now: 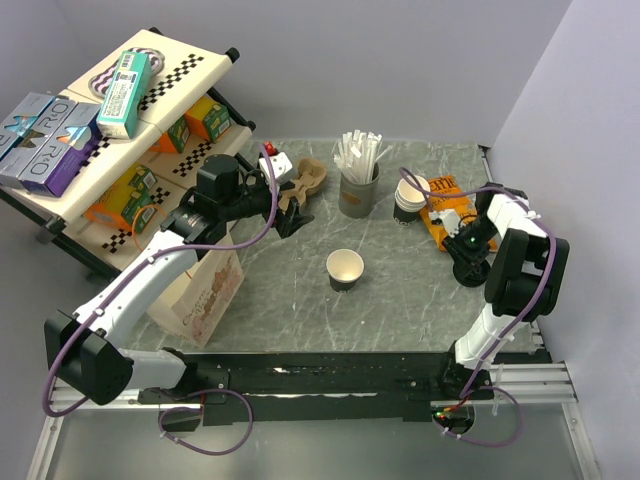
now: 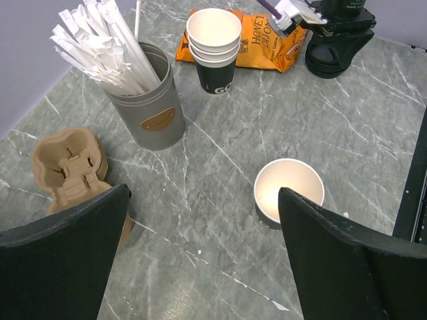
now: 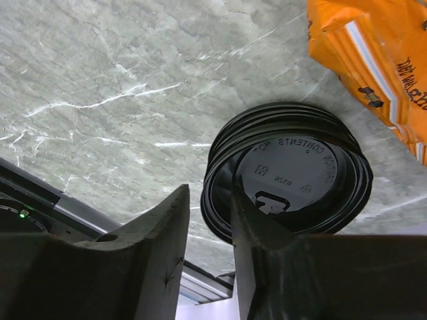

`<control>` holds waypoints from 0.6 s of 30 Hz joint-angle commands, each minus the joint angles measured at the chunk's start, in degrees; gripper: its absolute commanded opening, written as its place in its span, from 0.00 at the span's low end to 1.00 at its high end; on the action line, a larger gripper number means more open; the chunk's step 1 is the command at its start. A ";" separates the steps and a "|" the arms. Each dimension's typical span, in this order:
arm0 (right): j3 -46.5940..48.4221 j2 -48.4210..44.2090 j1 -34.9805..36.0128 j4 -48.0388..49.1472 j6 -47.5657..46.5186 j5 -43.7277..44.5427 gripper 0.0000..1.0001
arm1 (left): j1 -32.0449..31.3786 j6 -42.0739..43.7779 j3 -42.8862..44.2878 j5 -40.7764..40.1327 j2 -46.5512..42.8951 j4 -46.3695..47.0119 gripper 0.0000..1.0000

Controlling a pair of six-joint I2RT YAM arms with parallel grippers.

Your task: Pack the takeout coffee

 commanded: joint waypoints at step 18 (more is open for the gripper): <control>3.25 0.24 0.06 -0.88 0.99 1.11 0.12 | -0.34 -0.40 1.01 0.29 0.10 2.07 0.99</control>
